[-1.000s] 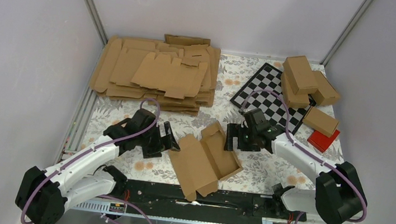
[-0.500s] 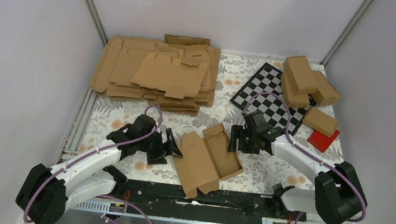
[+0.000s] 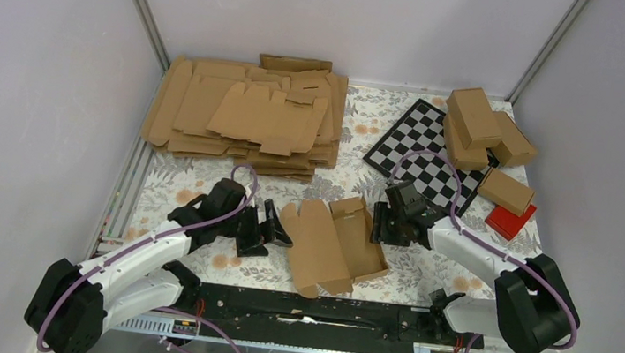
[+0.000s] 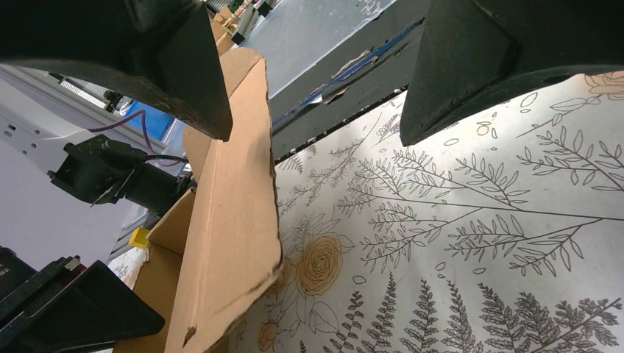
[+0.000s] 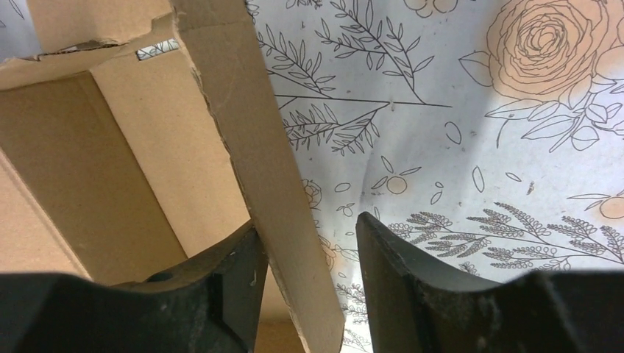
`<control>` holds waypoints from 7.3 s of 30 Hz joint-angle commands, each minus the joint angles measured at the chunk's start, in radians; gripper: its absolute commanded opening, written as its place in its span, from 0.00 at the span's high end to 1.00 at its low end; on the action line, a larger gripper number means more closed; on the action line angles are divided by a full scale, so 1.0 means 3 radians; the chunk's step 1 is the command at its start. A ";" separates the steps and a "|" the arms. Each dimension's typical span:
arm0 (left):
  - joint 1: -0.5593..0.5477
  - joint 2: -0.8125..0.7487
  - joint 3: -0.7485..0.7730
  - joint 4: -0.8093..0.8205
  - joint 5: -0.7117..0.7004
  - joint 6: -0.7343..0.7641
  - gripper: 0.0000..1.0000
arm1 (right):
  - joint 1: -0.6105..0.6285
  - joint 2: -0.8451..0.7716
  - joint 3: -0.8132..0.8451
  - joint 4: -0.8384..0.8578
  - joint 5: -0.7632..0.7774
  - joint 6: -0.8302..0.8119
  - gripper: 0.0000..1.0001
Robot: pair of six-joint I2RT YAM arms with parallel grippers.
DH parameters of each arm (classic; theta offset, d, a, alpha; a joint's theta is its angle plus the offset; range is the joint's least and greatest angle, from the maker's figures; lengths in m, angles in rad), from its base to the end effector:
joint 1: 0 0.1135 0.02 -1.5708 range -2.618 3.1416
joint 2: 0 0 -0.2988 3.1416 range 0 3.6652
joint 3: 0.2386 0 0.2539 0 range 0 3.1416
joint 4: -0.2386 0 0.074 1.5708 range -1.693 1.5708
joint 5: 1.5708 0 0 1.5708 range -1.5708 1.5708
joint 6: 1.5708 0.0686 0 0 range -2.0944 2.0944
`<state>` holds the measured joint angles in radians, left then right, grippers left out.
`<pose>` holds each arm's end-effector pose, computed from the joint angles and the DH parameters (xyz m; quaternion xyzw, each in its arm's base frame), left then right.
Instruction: Fold the paper box
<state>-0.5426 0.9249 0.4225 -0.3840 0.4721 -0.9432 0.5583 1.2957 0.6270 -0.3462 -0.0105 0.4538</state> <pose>0.1300 -0.1148 0.1812 -0.1053 0.9132 -0.3829 0.0913 0.2073 0.1303 0.1741 -0.0517 0.9602 0.1374 0.2375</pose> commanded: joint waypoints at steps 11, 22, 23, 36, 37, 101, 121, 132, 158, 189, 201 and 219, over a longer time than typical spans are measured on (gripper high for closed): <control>-0.0001 0.0033 0.0094 0.0175 0.0115 0.0057 0.12 | -0.0008 -0.0293 -0.0312 0.0664 0.0091 0.0974 0.96; -0.0001 0.0045 0.0158 0.0224 0.0069 0.0094 0.09 | -0.0006 -0.0892 -0.0682 0.0491 0.0574 0.3033 0.94; -0.0001 0.0036 0.0154 0.0254 0.0074 0.0085 0.09 | -0.0006 -0.1000 -0.0745 0.0498 0.0574 0.3181 0.84; -0.0256 0.0049 0.0085 0.0811 -0.0032 -0.0251 0.09 | -0.0006 -0.1683 -0.0840 0.0418 0.0863 0.2517 0.00; -0.0348 0.0086 0.0116 0.0887 -0.0087 -0.0318 0.09 | -0.0005 -0.1633 -0.0821 0.0391 0.0847 0.2428 0.01; -0.1787 0.2040 0.1786 -0.0499 -0.2208 -0.0340 1.00 | 0.0132 -0.2368 -0.0099 -0.0277 -0.0455 0.0564 0.01; -0.1435 0.1860 0.1816 -0.0916 -0.2471 0.0615 1.00 | 0.0132 -0.1842 -0.0488 -0.0233 0.0063 0.0597 0.00; -0.1420 0.1838 0.1876 -0.0951 -0.2442 0.0638 1.00 | 0.0138 -0.1184 -0.0680 0.0428 0.0010 0.0717 0.02; -0.1310 0.1839 0.1934 -0.1095 -0.2494 0.0596 1.00 | 0.0134 -0.1373 -0.0748 0.0104 0.0400 0.0855 0.56; -0.2683 0.2529 0.2885 -0.0211 -0.2427 0.2472 0.03 | 0.0137 -0.1445 -0.0446 -0.0044 0.0185 0.0775 1.00; -0.2559 0.2941 0.2933 -0.0192 -0.2592 0.2047 0.41 | 0.0137 -0.1505 -0.0463 -0.0048 0.0137 0.0817 1.00; -0.2052 0.2812 0.2509 0.0155 -0.1970 0.1088 0.74 | 0.0138 -0.1446 -0.0218 -0.0043 -0.0082 0.0814 0.99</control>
<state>-1.1576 1.7794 1.1824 -0.3710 -0.1337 -0.5716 0.5938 0.8474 0.4778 -0.3603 0.0196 0.7071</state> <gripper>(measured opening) 0.250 0.022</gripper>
